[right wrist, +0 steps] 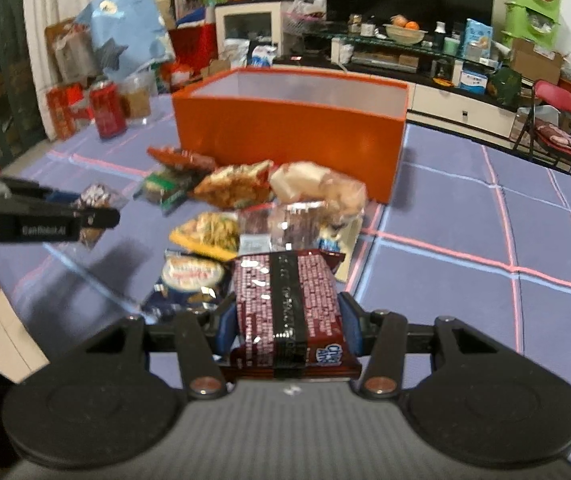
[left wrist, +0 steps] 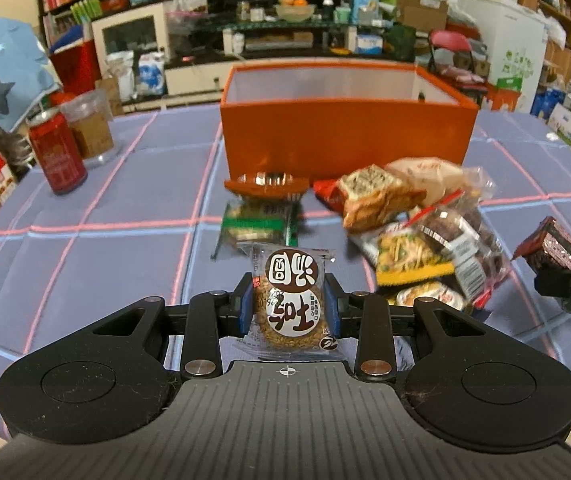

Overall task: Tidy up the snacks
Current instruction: 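Carry both packs over the orange box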

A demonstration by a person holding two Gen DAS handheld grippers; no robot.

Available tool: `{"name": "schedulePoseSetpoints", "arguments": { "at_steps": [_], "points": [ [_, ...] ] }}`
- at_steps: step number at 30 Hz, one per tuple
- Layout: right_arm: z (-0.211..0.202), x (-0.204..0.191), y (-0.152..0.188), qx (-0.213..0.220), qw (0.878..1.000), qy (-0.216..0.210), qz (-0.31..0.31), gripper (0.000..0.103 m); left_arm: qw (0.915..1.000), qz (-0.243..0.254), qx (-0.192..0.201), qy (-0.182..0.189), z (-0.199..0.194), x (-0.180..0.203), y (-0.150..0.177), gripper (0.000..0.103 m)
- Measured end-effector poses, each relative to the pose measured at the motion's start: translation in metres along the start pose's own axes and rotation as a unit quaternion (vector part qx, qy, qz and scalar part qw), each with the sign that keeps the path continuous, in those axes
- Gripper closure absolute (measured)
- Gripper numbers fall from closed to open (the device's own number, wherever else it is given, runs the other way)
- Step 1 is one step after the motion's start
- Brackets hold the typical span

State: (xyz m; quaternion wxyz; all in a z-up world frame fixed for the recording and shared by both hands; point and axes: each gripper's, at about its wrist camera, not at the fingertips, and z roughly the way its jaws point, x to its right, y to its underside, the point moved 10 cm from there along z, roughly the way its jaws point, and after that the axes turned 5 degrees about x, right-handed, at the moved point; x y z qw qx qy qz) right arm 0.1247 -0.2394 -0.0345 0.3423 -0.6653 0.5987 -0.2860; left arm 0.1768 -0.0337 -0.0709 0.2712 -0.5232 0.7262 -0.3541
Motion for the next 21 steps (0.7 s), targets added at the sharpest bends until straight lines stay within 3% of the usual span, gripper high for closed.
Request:
{"name": "schedulePoseSetpoints", "arguments": {
  "at_steps": [8,21],
  "points": [
    [0.008,0.005,-0.043,0.025,0.999,0.018,0.021,0.052,0.9991,0.007,0.041,0.009,-0.01,-0.007,-0.052,0.102],
    [0.089,0.04,-0.176,0.087,0.992,0.041,0.079,0.052,0.9978,-0.006,0.065,0.014,0.072,-0.014,-0.161,0.102]
  ]
}}
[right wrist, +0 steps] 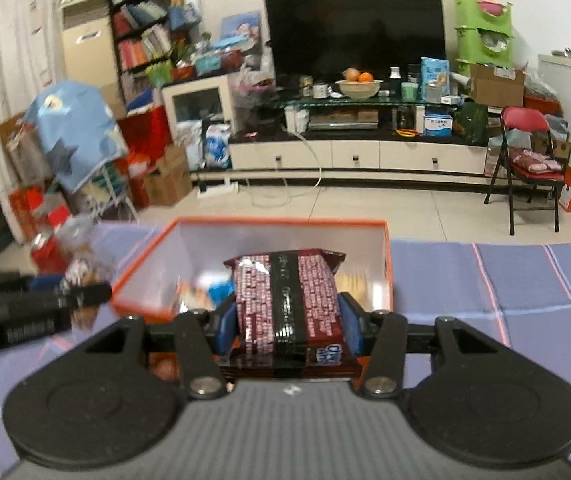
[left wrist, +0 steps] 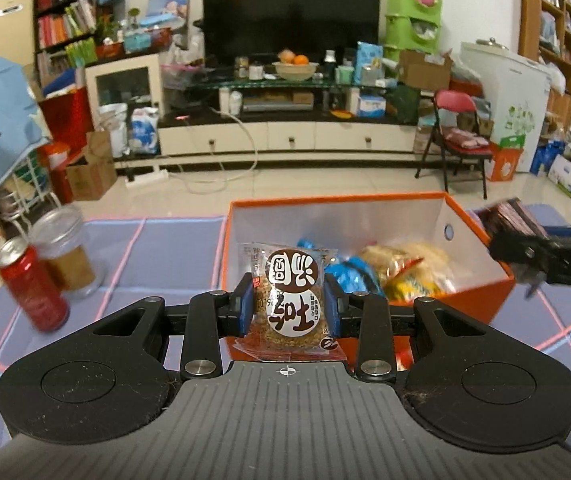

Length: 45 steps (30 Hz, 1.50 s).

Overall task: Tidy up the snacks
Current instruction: 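Carry both packs over the orange box, then open both tools over the orange box to drop the packs, then grasp the bread bag with the right tool while the left grasps the orange-wrapped pack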

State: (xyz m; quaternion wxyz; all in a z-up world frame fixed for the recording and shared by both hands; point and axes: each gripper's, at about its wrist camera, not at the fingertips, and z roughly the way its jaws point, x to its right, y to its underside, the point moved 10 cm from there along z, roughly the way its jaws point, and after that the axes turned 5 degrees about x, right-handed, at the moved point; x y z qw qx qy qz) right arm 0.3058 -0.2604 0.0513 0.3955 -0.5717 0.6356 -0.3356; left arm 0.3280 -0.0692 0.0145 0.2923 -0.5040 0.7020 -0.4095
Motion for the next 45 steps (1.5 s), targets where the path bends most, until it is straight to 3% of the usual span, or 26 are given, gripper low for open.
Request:
{"name": "schedulePoseSetpoints", "arguments": {
  "at_steps": [8,17,19,20,21,26,27,30,31,34,39,42,45],
  "points": [
    [0.051,-0.003,-0.014,-0.008,0.999,0.04,0.001,0.052,0.9996,0.002,-0.017,-0.022,0.059,-0.003,-0.013,0.102],
    [0.074,-0.008,-0.003,-0.021,0.999,0.049,0.01,0.052,0.9989,-0.01,-0.032,-0.031,0.09,-0.004,-0.002,0.1],
    [0.076,-0.006,-0.001,-0.024,0.998,0.05,0.01,0.048,0.9988,-0.012,-0.031,-0.037,0.092,-0.005,-0.002,0.071],
    [0.076,-0.006,-0.005,-0.018,0.999,0.051,0.011,0.044,0.9987,-0.011,-0.032,-0.037,0.09,-0.007,-0.003,0.036],
    [0.072,-0.005,-0.009,-0.009,0.999,0.049,0.013,0.035,0.9991,-0.011,-0.024,-0.032,0.085,-0.008,-0.006,0.029],
    [0.017,0.0,-0.044,0.051,0.998,0.043,0.007,0.031,0.9986,-0.028,0.03,-0.033,0.031,-0.026,-0.037,0.026],
    [0.003,0.002,-0.049,0.062,0.997,0.041,0.008,0.027,0.9976,-0.043,0.042,-0.034,0.017,-0.033,-0.042,0.023],
    [-0.042,0.004,-0.053,0.094,0.995,0.041,-0.001,0.001,0.9944,-0.072,0.069,-0.034,-0.023,-0.049,-0.043,0.019],
    [-0.055,0.003,-0.049,0.098,0.994,0.044,-0.009,0.002,0.9939,-0.076,0.071,-0.035,-0.034,-0.053,-0.038,0.019],
    [-0.081,0.009,-0.014,0.095,0.994,0.053,-0.013,0.002,0.9928,-0.093,0.055,-0.051,-0.053,-0.07,-0.004,0.019],
    [-0.079,0.024,0.069,0.023,0.998,0.048,0.038,0.002,0.9899,-0.132,-0.018,-0.05,-0.052,-0.085,0.065,0.019],
    [-0.064,0.021,0.087,0.006,0.998,0.05,0.032,0.002,0.9908,-0.123,-0.032,-0.046,-0.046,-0.08,0.076,0.019],
    [-0.055,0.015,0.086,0.039,0.998,0.054,0.008,0.001,0.9943,-0.098,-0.02,-0.038,-0.04,-0.069,0.074,0.019]
  ]
}}
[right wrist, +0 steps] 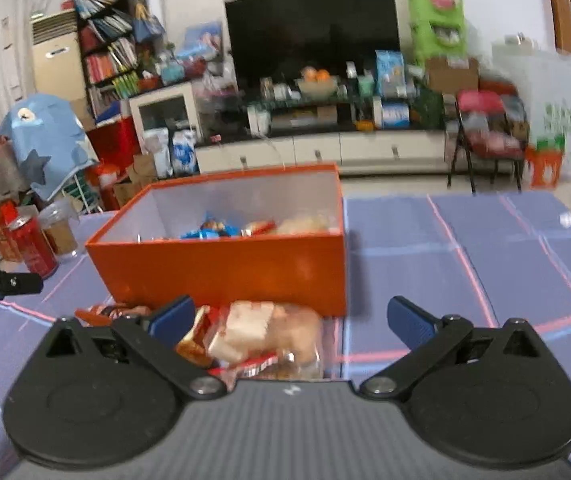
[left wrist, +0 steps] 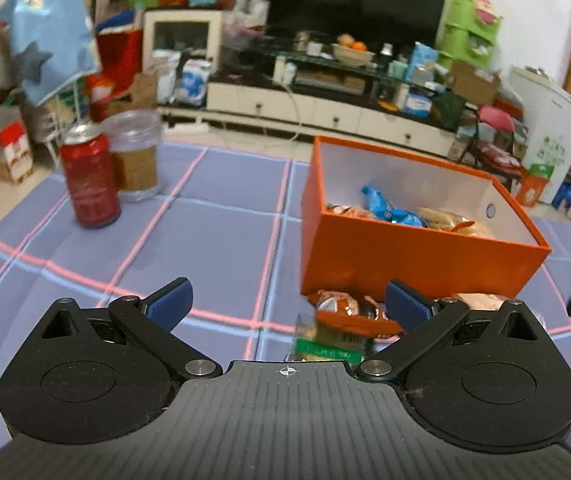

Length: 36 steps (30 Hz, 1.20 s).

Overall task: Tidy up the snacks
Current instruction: 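Grasp the bread bag with the right tool while the left grasps the orange-wrapped pack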

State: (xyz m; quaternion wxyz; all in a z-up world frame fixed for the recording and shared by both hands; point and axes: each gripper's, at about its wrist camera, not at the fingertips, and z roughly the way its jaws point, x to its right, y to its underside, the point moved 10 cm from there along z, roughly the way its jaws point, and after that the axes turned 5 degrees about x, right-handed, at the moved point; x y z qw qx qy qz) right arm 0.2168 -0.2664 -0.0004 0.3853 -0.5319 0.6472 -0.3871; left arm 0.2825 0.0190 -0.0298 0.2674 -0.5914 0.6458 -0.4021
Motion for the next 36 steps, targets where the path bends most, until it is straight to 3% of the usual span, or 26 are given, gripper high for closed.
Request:
{"name": "schedulePoseSetpoints", "arguments": {
  "at_steps": [1,4,9,13,19,23,27,32,34,36],
  "points": [
    [0.005,0.0,0.002,0.01,1.0,0.005,-0.001,0.001,1.0,0.003,0.006,-0.003,0.002,0.003,0.0,0.019],
    [0.027,-0.002,0.014,-0.017,1.0,0.005,0.009,0.001,0.9997,0.018,0.012,0.012,0.009,0.017,0.006,0.019],
    [0.047,-0.012,0.028,-0.037,0.999,0.004,-0.027,0.001,0.9967,0.077,-0.023,0.013,0.033,0.04,0.024,0.019],
    [0.064,-0.018,0.035,-0.056,0.998,-0.005,-0.035,0.001,0.9958,0.082,-0.03,0.028,0.037,0.049,0.027,0.019],
    [0.084,-0.017,0.049,-0.096,0.995,0.003,-0.018,0.001,0.9967,0.072,-0.032,0.021,0.04,0.041,0.028,0.019],
    [0.083,-0.014,0.05,-0.098,0.995,0.0,-0.005,0.004,0.9967,0.069,-0.037,0.024,0.049,0.041,0.031,0.019],
    [0.08,-0.014,0.048,-0.096,0.995,0.0,-0.015,0.016,0.9954,0.08,-0.044,0.028,0.056,0.049,0.039,0.019],
    [0.08,-0.013,0.048,-0.096,0.995,0.0,-0.014,0.016,0.9943,0.091,-0.04,0.041,0.069,0.06,0.04,0.019],
    [0.081,-0.012,0.049,-0.094,0.995,0.001,-0.012,0.016,0.9943,0.09,-0.039,0.042,0.076,0.062,0.041,0.021],
    [0.082,-0.012,0.05,-0.092,0.996,0.002,-0.008,0.016,0.9943,0.087,-0.043,0.044,0.085,0.063,0.044,0.032]
  ]
}}
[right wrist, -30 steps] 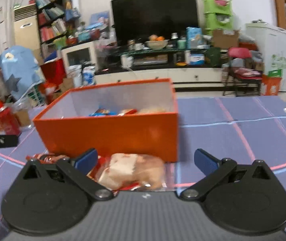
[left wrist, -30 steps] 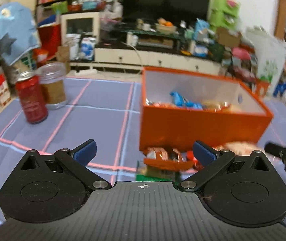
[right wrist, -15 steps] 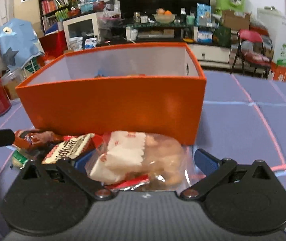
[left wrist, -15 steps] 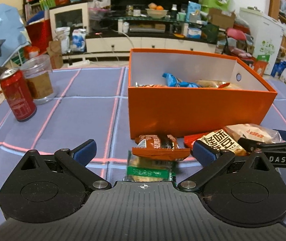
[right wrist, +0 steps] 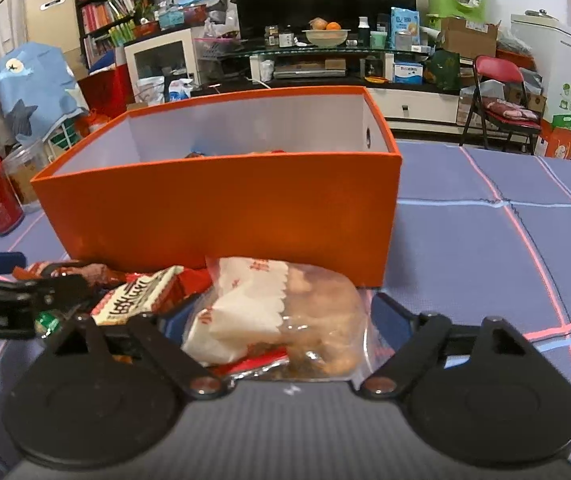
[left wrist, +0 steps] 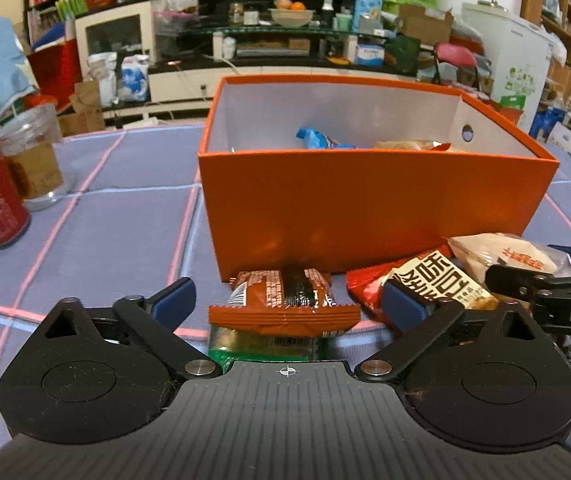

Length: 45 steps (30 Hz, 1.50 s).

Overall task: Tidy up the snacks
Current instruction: 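Grasp the bread bag with the right tool while the left grasps the orange-wrapped pack, then carry both bags over the orange box and open both tools to drop them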

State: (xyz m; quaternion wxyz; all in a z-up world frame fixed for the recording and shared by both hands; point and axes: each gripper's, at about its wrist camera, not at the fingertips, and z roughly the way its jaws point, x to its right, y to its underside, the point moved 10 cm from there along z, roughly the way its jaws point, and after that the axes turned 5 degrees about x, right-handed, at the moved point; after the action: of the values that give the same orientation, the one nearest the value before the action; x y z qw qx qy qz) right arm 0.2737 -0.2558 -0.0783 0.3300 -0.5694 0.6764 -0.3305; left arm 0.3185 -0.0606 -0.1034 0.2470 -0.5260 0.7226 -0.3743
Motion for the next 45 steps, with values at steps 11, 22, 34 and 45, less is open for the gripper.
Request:
{"name": "schedulePoseSetpoints", "arguments": {
  "at_steps": [11,22,34,45],
  "points": [
    [-0.003,-0.003,-0.001,-0.007,1.0,-0.012,0.001,0.029,1.0,0.002,-0.001,-0.006,-0.007,0.005,-0.007,0.097],
    [-0.034,0.001,-0.015,0.014,1.0,-0.022,-0.003,0.032,0.9995,0.024,0.016,0.016,-0.048,0.014,-0.014,0.101],
    [-0.067,-0.023,-0.033,0.09,0.991,0.003,-0.101,0.032,0.9973,0.02,0.07,-0.006,-0.081,0.004,-0.042,0.101],
    [-0.08,-0.027,-0.033,0.097,0.99,0.001,-0.106,0.032,0.9973,0.018,0.041,-0.059,-0.072,-0.015,-0.033,0.101]
  ]
}}
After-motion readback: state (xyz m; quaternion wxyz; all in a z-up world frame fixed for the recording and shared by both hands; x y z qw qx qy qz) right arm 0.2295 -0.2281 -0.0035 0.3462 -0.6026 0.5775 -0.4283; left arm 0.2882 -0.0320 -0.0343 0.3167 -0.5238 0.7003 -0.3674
